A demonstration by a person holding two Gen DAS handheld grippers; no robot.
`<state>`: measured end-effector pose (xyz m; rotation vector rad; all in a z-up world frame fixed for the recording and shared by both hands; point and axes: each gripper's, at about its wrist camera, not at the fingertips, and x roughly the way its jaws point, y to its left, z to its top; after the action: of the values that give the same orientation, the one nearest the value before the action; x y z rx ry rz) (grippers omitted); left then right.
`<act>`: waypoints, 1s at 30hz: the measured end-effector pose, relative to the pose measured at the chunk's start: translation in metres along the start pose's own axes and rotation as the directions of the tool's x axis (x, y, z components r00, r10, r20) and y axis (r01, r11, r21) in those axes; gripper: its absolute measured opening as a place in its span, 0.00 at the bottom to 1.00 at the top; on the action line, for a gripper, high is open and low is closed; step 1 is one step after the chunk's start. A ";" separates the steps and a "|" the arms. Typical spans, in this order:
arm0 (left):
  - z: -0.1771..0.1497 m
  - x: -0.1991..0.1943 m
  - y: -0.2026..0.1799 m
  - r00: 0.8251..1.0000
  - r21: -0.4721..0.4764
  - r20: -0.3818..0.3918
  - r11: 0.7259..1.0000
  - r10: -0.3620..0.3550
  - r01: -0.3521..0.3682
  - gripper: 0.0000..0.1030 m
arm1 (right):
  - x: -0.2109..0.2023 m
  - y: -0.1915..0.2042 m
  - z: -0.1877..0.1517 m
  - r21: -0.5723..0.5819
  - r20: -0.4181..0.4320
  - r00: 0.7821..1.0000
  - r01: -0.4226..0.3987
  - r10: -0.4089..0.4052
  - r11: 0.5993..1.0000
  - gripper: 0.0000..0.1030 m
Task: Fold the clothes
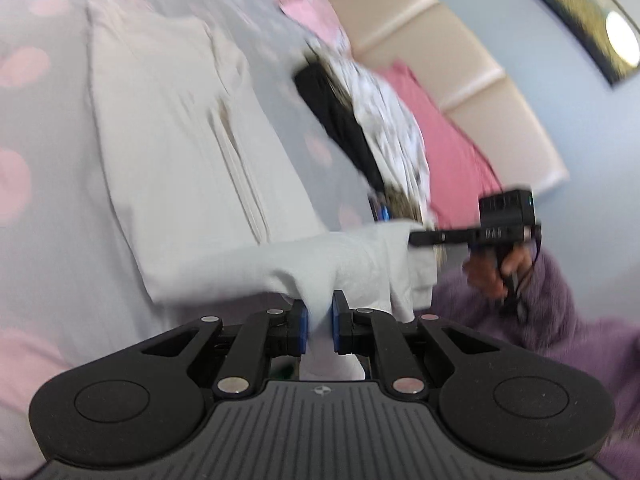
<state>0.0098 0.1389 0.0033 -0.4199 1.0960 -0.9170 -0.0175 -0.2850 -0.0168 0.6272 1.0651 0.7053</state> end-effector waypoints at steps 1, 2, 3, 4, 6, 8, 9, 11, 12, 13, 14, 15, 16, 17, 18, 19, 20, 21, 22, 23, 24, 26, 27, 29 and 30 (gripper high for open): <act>0.010 -0.003 0.005 1.000 -0.006 0.013 1.000 0.012 -0.012 0.09 | 0.003 -0.001 0.008 0.009 0.012 1.000 0.007 -0.008 1.000 0.06; 0.020 -0.006 0.009 0.999 -0.012 0.025 1.000 0.025 -0.024 0.09 | 0.007 -0.001 0.016 0.016 0.022 1.000 0.016 -0.016 1.000 0.06; 0.030 -0.009 0.014 0.999 -0.018 0.038 0.999 0.037 -0.036 0.09 | 0.012 -0.002 0.023 0.018 0.028 0.999 0.027 -0.027 0.999 0.06; 0.039 -0.009 0.019 0.998 -0.026 0.040 0.998 0.050 -0.049 0.09 | 0.017 -0.004 0.034 0.022 0.032 0.999 0.039 -0.040 0.999 0.06; 0.052 -0.005 0.029 0.996 -0.042 0.041 0.996 0.077 -0.075 0.09 | 0.029 -0.007 0.047 0.024 0.040 0.997 0.071 -0.072 0.997 0.06; 0.057 0.010 0.041 0.993 -0.063 0.037 0.992 0.109 -0.107 0.09 | 0.042 -0.013 0.056 0.021 0.048 0.993 0.105 -0.106 0.994 0.06; 0.059 0.014 0.047 0.992 -0.078 0.036 0.990 0.121 -0.118 0.09 | 0.049 -0.017 0.059 0.020 0.057 0.991 0.118 -0.119 0.993 0.06; 0.063 0.022 0.057 0.989 -0.092 0.032 0.986 0.145 -0.141 0.09 | 0.063 -0.027 0.063 0.027 0.071 0.987 0.141 -0.143 0.990 0.06; 0.065 0.025 0.063 0.987 -0.100 0.027 0.983 0.156 -0.153 0.09 | 0.069 -0.031 0.064 0.035 0.076 0.985 0.155 -0.157 0.987 0.06; 0.067 0.028 0.069 0.986 -0.107 0.022 0.981 0.168 -0.165 0.09 | 0.076 -0.036 0.064 0.042 0.080 0.982 0.167 -0.170 0.985 0.06; 0.068 0.031 0.073 0.983 -0.103 0.014 0.978 0.182 -0.180 0.09 | 0.082 -0.039 0.065 0.048 0.084 0.980 0.179 -0.183 0.983 0.06; 0.068 0.033 0.076 0.982 -0.109 0.011 0.976 0.190 -0.188 0.09 | 0.086 -0.042 0.064 0.047 0.090 0.976 0.193 -0.197 0.980 0.07; 0.069 0.035 0.080 0.980 -0.116 0.008 0.974 0.198 -0.195 0.09 | 0.090 -0.044 0.063 0.046 0.095 0.973 0.208 -0.211 0.977 0.08; 0.068 0.035 0.085 0.980 -0.138 0.010 0.971 0.200 -0.197 0.09 | 0.094 -0.046 0.063 0.042 0.101 0.969 0.223 -0.226 0.974 0.10; 0.067 0.035 0.088 0.979 -0.147 0.011 0.968 0.205 -0.201 0.09 | 0.096 -0.046 0.061 0.033 0.107 0.965 0.239 -0.241 0.971 0.10; 0.065 0.036 0.091 0.978 -0.157 0.011 0.966 0.210 -0.206 0.10 | 0.098 -0.045 0.060 0.023 0.112 0.960 0.255 -0.256 0.967 0.11; 0.064 0.038 0.092 0.976 -0.162 0.015 0.964 0.216 -0.211 0.11 | 0.100 -0.045 0.058 0.013 0.119 0.955 0.271 -0.271 0.962 0.11; 0.062 0.038 0.093 0.976 -0.169 0.020 0.963 0.217 -0.210 0.11 | 0.101 -0.042 0.056 0.000 0.129 0.949 0.289 -0.287 0.957 0.14; 0.061 0.038 0.094 0.976 -0.178 0.029 0.962 0.216 -0.208 0.12 | 0.102 -0.040 0.053 -0.014 0.139 0.944 0.305 -0.301 0.952 0.18; 0.060 0.038 0.092 0.974 -0.180 0.038 0.961 0.222 -0.212 0.16 | 0.103 -0.036 0.050 -0.031 0.149 0.940 0.313 -0.306 0.949 0.32; 0.058 0.036 0.088 0.971 -0.167 0.050 0.960 0.234 -0.223 0.18 | 0.102 -0.031 0.046 -0.048 0.162 0.939 0.314 -0.303 0.948 0.45; 0.054 0.032 0.080 0.964 -0.142 0.073 0.959 0.257 -0.246 0.27 | 0.100 -0.019 0.037 -0.085 0.190 0.930 0.335 -0.314 0.938 0.54; 0.051 0.029 0.074 0.961 -0.127 0.085 0.959 0.264 -0.252 0.30 | 0.098 -0.013 0.033 -0.104 0.206 0.923 0.351 -0.325 0.931 0.59; 0.044 0.021 0.062 0.952 -0.104 0.119 0.958 0.281 -0.269 0.49 | 0.091 -0.003 0.023 -0.138 0.243 0.906 0.387 -0.347 0.912 0.61; 0.041 0.017 0.057 0.946 -0.093 0.137 0.955 0.294 -0.283 0.50 | 0.087 0.001 0.019 -0.144 0.260 0.897 0.403 -0.358 0.904 0.61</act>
<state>0.0728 0.1523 -0.0286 -0.3694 1.0226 -0.5784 0.0271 -0.2200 -0.0578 0.3047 0.8580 0.3740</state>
